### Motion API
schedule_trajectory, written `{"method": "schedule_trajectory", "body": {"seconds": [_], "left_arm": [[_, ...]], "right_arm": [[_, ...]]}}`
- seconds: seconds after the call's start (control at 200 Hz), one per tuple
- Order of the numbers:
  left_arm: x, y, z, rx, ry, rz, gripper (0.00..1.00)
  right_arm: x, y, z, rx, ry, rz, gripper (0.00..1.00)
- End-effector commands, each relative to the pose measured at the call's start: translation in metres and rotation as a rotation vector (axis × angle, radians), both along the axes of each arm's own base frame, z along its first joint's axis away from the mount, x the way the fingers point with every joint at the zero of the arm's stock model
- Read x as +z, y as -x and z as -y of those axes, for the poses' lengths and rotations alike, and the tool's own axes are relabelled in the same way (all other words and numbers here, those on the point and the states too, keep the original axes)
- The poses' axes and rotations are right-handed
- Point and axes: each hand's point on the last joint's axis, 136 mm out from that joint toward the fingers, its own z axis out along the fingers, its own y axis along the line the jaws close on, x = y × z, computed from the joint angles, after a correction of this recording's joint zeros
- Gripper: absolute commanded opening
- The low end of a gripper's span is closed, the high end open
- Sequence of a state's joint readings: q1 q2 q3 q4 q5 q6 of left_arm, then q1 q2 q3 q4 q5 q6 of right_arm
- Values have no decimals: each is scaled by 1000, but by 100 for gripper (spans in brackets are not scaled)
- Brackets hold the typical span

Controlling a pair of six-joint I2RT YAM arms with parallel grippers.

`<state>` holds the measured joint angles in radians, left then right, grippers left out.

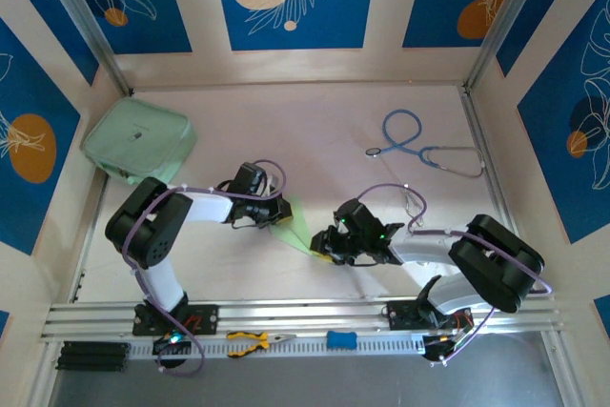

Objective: Fold a paper plane with a square sheet of paper (pick it up from the middle)
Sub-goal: Fourth fold the wing at the center of the table.

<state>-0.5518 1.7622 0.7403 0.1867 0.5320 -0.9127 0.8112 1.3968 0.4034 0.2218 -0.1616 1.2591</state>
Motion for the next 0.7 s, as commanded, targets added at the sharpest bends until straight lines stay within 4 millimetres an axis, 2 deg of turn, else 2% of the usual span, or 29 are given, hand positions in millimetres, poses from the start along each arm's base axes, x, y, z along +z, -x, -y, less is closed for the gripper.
{"method": "schedule_trajectory", "body": {"seconds": [0.0, 0.21, 0.45, 0.695], "left_arm": [[-5, 4, -3, 7, 5, -34, 8], [-3, 3, -3, 12, 11, -33, 8], [-4, 1, -5, 33, 12, -46, 8], [-7, 2, -7, 44, 0, -64, 7]], "right_arm": [[1, 1, -4, 10, -27, -12, 36], [1, 0, -1, 3, -30, -13, 37], [-5, 12, 19, -34, 30, -52, 38], [1, 15, 9, 0, -33, -47, 38]]}}
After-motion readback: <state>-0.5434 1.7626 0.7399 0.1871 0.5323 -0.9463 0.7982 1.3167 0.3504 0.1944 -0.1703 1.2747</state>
